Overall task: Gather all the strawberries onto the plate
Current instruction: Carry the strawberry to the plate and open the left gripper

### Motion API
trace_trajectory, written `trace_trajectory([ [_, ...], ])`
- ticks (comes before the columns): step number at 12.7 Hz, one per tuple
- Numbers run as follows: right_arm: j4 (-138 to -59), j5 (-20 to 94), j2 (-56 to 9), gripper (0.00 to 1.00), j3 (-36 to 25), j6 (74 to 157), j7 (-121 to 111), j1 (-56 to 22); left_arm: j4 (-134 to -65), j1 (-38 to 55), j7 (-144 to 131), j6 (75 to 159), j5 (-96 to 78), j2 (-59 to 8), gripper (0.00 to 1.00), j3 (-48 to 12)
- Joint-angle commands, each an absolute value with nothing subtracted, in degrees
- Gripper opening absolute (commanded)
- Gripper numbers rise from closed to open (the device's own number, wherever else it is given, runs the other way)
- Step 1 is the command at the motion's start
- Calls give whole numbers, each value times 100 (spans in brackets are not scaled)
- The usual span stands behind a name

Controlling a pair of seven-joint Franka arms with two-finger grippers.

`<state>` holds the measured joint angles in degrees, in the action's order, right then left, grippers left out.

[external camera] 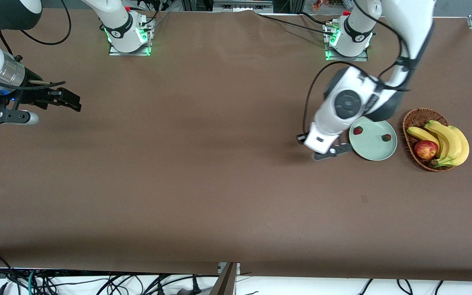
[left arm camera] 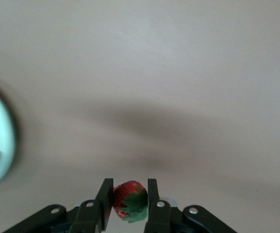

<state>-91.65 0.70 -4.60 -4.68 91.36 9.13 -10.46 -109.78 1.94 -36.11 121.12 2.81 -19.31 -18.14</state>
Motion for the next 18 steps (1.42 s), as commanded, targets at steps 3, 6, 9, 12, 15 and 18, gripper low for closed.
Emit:
trace_trajectory([
  [3,-9079,-211,-536,100,-431,9369,861,-1019,-11512,167,-1078,11856,-9,-1573,1,-460],
  [6,-8966,-272,-527,100,-413,9308,835,-1046,-12170,167,-72,12748,-131,-1643,1,105],
  [9,-8912,-378,-536,100,-413,9308,817,-1037,-12559,167,184,13359,-141,-1854,2,220],
  [12,-8903,-317,-527,100,-430,9299,791,-1011,-12709,167,272,13395,-141,-1863,52,220],
  [15,-8886,-290,-519,100,-431,9299,782,-1002,-12438,167,554,12922,-132,-1750,100,237],
  [18,-8886,-290,-536,100,-431,9299,809,-984,-11735,150,545,11895,-132,-1338,100,229],
])
